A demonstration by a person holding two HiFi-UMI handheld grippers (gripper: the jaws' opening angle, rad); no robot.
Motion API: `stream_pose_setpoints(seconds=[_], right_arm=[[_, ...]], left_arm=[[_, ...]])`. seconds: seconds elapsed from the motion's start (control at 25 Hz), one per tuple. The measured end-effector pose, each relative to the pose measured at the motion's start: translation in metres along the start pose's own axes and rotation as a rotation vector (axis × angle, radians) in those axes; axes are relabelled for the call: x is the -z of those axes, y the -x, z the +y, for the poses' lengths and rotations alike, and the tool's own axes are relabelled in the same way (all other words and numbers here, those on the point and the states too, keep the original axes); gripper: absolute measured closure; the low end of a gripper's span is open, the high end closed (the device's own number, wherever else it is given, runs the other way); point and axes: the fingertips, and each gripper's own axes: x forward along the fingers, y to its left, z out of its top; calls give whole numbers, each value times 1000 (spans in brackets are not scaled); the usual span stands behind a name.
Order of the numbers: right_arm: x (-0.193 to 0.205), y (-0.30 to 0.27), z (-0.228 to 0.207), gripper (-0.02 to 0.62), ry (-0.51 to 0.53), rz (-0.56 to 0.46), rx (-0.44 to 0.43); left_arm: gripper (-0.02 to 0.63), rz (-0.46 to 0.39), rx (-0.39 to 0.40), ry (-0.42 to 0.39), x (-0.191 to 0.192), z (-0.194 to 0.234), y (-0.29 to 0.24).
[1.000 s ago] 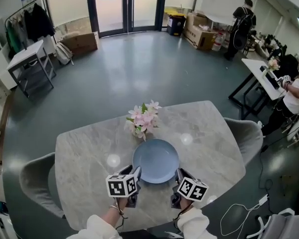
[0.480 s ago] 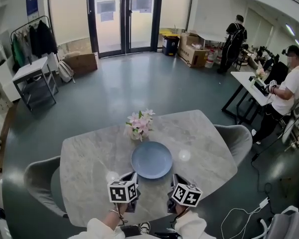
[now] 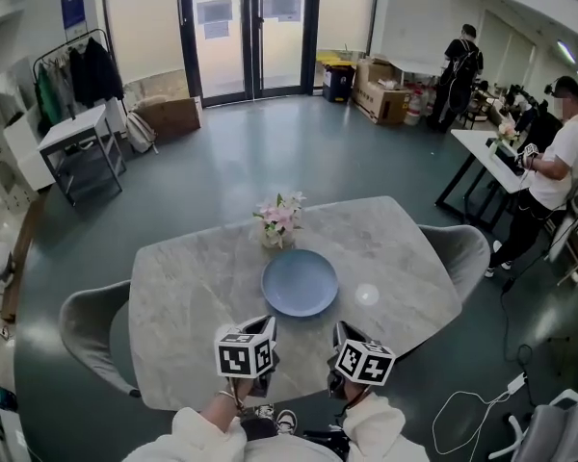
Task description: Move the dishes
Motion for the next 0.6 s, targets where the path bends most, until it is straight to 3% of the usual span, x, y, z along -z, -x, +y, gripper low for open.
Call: stream_pose_setpoints(seconds=[0.6], right_arm=[[16,27,12,532,-5,4,-27]], left_arm=[[598,-33,-59,-4,4,14,37]])
